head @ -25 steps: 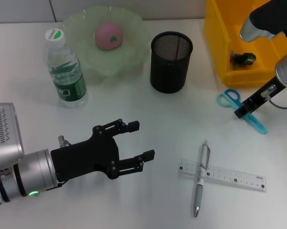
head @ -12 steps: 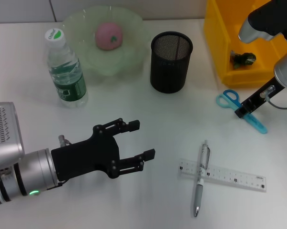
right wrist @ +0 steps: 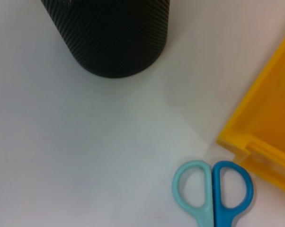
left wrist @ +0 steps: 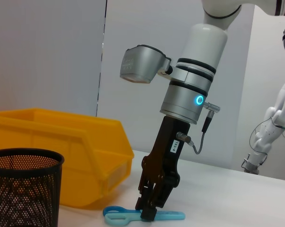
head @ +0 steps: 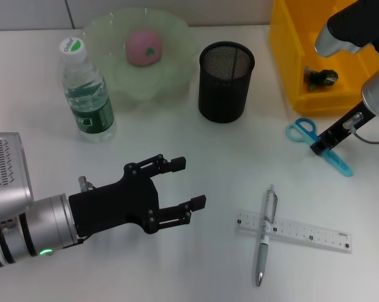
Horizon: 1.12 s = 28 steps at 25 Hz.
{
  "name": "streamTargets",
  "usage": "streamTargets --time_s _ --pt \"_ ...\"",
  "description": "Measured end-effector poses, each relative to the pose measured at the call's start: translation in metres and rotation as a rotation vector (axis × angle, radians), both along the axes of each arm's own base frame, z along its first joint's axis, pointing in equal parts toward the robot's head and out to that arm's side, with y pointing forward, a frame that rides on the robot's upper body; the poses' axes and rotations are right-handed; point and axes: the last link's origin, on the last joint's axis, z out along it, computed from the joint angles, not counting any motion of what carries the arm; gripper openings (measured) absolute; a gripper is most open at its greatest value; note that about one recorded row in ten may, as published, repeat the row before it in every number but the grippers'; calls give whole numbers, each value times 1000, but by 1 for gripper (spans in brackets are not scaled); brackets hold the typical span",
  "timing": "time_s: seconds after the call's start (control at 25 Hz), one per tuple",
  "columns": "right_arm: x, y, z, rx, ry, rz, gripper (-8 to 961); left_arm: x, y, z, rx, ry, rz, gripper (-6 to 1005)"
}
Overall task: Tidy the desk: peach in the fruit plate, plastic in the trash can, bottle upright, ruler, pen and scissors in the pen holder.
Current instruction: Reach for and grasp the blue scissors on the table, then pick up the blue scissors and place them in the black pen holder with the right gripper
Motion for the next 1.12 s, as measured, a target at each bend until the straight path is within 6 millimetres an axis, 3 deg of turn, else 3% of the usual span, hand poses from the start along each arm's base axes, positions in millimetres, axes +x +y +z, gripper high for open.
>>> streamTargets --time_s 1.12 --pt "-3 1 -5 -22 -23 20 232 1 2 1 10 -3 -2 786"
